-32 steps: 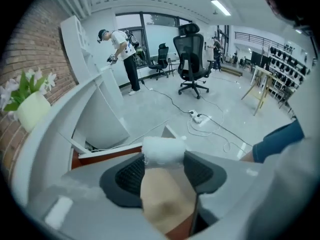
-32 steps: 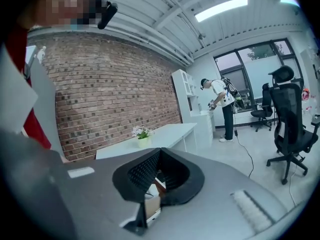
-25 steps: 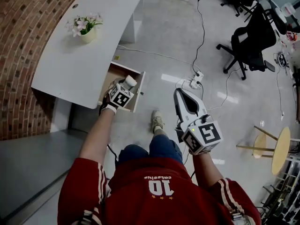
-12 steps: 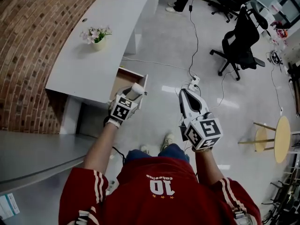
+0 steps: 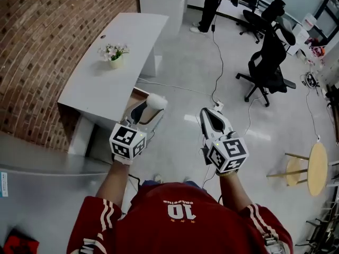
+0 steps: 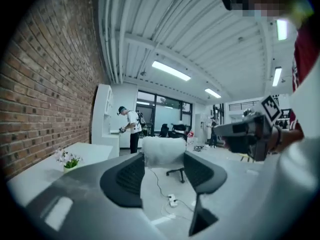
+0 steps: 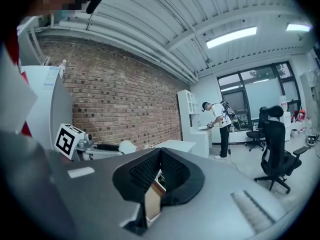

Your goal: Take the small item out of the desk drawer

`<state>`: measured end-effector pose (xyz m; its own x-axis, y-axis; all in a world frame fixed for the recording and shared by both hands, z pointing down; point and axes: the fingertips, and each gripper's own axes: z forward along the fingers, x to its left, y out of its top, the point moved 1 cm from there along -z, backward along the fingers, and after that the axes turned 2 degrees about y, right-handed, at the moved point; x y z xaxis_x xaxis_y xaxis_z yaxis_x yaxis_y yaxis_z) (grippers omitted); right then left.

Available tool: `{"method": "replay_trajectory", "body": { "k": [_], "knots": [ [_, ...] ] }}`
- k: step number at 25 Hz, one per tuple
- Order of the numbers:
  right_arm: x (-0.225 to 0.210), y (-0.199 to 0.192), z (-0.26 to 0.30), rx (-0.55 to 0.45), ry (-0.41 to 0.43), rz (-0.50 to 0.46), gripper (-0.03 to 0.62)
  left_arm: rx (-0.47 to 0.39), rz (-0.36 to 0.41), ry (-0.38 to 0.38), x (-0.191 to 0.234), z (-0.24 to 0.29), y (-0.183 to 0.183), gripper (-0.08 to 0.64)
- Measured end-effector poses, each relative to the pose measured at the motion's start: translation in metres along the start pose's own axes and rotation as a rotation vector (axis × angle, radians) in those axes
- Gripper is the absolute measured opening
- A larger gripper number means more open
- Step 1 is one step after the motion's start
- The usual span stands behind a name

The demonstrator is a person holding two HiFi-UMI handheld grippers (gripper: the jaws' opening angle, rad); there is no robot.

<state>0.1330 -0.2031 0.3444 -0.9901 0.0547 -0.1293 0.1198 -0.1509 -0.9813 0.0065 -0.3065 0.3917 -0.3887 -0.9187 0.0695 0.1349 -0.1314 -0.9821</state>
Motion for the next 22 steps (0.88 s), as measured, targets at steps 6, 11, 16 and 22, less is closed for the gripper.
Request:
{"method": "replay_trajectory", "body": {
  "k": [6,11,16,22],
  "knots": [
    [-0.003,0.023,-0.026,-0.054,0.051,-0.015,0.002,-0.170,0.049,0.076,-0.045,-0.031,0.056,0.258],
    [0.000,0.035,-0.033,-0.069,0.101,-0.047,0.000,-0.220,0.088,0.162,-0.059,-0.050,0.073,0.258],
    [0.003,0.037,-0.036,-0.069,0.124,-0.055,-0.003,-0.227,0.101,0.198,-0.065,-0.058,0.080,0.258],
    [0.001,0.039,-0.042,-0.076,0.141,-0.045,-0.003,-0.239,0.116,0.220,-0.073,-0.062,0.088,0.258]
  ]
}}
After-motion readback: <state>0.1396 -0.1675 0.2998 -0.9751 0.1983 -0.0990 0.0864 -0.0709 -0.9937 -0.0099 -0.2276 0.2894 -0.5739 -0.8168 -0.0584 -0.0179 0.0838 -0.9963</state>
